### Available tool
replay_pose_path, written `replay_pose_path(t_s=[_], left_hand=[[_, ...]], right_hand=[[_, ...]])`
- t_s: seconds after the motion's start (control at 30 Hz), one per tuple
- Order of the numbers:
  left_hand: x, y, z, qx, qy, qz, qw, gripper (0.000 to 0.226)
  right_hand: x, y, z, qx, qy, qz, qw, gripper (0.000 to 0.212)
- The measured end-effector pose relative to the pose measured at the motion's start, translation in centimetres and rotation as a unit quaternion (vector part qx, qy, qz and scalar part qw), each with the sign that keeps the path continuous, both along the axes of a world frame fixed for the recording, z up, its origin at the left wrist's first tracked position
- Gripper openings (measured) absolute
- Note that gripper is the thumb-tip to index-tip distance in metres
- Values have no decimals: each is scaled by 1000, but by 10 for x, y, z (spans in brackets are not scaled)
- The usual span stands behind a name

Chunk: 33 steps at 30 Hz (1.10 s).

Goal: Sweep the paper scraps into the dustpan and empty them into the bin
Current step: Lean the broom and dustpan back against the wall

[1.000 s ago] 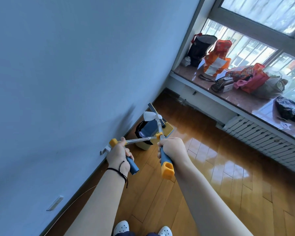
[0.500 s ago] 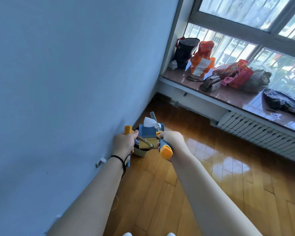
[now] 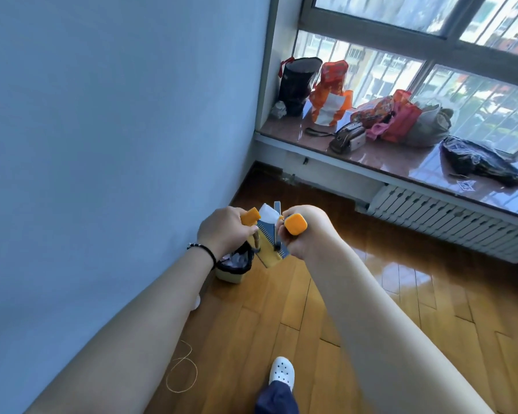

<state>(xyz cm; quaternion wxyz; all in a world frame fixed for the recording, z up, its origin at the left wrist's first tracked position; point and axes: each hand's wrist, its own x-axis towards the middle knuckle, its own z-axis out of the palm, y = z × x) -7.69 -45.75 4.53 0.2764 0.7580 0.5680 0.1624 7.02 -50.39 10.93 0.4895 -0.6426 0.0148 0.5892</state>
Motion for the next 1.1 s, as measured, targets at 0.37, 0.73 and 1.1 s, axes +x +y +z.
replay_pose_path(t_s=[0.37,0.73,1.1], left_hand=[[138,122,9,79,125,-156,977,25],[213,251,-8,52,163,-169,971,17],[220,399,-44,54,228,-198,952,22]], right_hand=[[127,134,9,-11,-17,75,997,22],[200,260,-28,-67,-21,92,993,19],[206,411,-86,-144,-6,132,981,17]])
